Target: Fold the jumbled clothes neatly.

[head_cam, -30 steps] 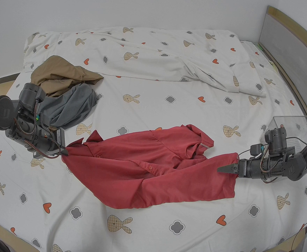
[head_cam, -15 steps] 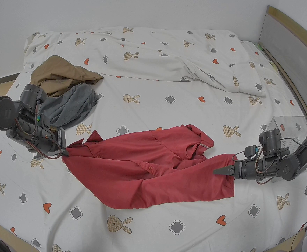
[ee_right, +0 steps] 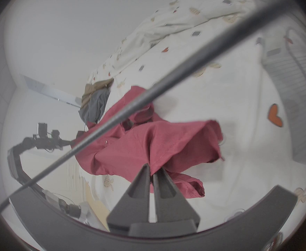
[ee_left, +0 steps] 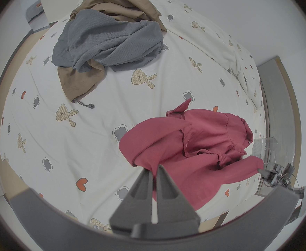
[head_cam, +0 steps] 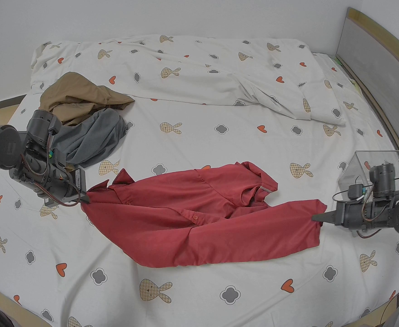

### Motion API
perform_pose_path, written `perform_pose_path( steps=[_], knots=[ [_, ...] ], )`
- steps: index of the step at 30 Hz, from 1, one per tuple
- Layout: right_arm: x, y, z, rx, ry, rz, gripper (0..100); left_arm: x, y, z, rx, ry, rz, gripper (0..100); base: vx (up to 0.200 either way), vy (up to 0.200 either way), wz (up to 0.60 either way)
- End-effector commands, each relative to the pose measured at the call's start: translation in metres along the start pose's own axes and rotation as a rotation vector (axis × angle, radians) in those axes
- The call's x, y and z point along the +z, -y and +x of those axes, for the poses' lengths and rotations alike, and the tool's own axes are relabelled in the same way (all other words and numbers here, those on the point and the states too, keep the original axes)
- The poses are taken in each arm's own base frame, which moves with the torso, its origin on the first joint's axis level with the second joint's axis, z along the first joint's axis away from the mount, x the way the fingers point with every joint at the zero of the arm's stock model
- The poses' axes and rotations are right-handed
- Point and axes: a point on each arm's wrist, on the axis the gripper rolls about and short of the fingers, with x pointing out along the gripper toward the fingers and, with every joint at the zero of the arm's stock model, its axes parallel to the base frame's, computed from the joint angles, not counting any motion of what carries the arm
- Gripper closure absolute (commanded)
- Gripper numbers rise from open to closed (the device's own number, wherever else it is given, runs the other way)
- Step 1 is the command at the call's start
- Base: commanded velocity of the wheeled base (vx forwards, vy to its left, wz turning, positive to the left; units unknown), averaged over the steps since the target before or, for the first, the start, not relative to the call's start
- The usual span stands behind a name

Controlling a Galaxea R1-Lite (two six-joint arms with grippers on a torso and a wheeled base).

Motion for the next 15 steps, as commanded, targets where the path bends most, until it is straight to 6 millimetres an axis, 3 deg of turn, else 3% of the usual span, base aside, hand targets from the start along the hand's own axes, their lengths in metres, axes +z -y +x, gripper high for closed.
perform_pose_path(
  steps=[1, 6, 15],
  knots=[
    [0.019, -0.002, -0.072, 0.022, 0.175, 0.054, 100, 0.0, 0.0, 0.001, 0.001, -0.001, -0.003, 100, 0.0, 0.0, 0.0],
    [0.029, -0.004, -0.106, 0.106, 0.192, 0.114, 100, -0.002, 0.003, 0.001, -0.003, -0.009, 0.005, 100, 0.0, 0.0, 0.0],
    [0.011, -0.026, -0.124, 0.11, 0.15, 0.134, 100, -0.021, 0.01, 0.011, 0.003, -0.081, 0.037, 100, 0.0, 0.0, 0.0]
  ],
)
